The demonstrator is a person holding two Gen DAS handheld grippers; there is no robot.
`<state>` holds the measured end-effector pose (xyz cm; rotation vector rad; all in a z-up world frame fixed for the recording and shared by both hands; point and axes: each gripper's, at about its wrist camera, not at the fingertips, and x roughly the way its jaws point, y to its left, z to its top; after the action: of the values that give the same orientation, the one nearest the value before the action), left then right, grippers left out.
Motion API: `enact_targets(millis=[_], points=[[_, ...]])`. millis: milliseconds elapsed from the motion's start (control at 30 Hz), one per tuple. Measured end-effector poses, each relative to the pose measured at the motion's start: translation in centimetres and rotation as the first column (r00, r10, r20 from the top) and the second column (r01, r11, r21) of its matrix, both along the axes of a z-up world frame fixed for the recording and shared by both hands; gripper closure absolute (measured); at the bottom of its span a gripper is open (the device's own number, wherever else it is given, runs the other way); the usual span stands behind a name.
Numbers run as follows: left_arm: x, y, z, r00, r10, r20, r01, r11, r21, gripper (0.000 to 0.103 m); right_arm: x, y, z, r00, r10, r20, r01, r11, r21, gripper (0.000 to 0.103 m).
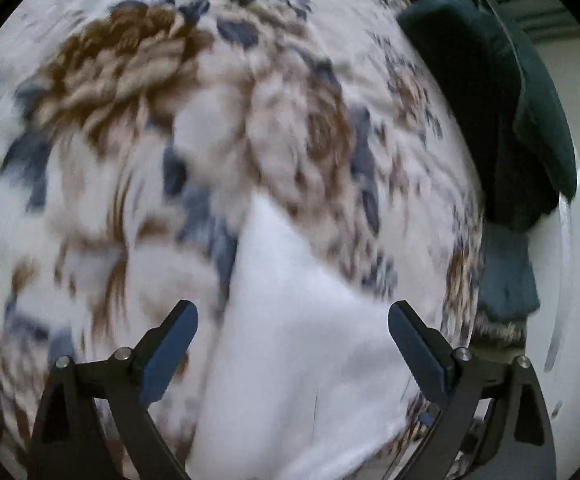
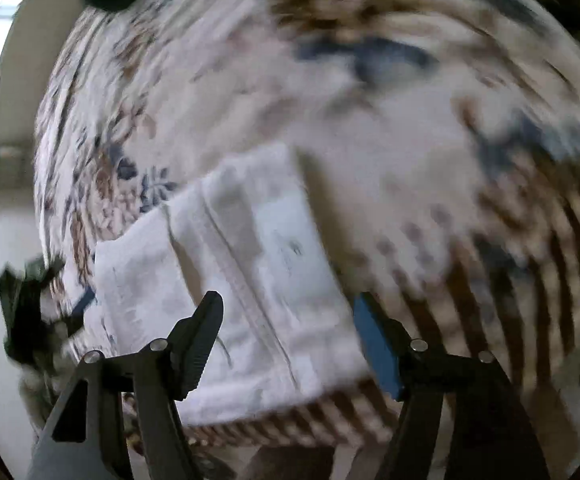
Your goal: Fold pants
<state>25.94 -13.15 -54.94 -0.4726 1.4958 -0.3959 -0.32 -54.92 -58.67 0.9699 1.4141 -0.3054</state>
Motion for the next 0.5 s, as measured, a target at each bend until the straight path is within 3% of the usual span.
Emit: enact_targets(millis=[67,200,233,267,400,500], points=[[-2.4,-0.1,-0.4,1.000,-0.018,-0.021,0.019,0.999,0.038,0.006,-2.8,-0.2,-0.4,0.992,-0.119,-0.038,0.121,0.991,0.058,0.032],[-5.7,0.4,-2.9,0.994,-0.025,-0.102,0.031,0.998,0.060,0.006,-5.8,1.2,-5.3,0.960,-0.267,-0.087,0.281,0.917,0.284,0.033],[-6.1,0.5,-3.4,0.993,-0.015,-0.118,0.021,0.998,0.056,0.006,-5.8,1.5,-5.9,0.959,-0.275,-0.075,0.284,0.910,0.302,0.057],[-6.4,0.8,-4.0,0.992,-0.004,-0.128,0.012,0.998,0.061,0.006,-5.7,1.9,-6.3,0.955,-0.290,-0.061,0.295,0.905,0.306,0.083],[-7.0,1.3,-5.0,0.992,-0.029,-0.119,0.041,0.994,0.097,0.006,-6.8,2.5,-3.6,0.952,-0.305,-0.038,0.306,0.930,0.206,0.088],[-6.8,1.2,-5.1,0.992,-0.046,-0.113,0.058,0.993,0.104,0.006,-6.5,3.0,-3.4,0.979,-0.201,-0.042,0.206,0.960,0.189,0.086]])
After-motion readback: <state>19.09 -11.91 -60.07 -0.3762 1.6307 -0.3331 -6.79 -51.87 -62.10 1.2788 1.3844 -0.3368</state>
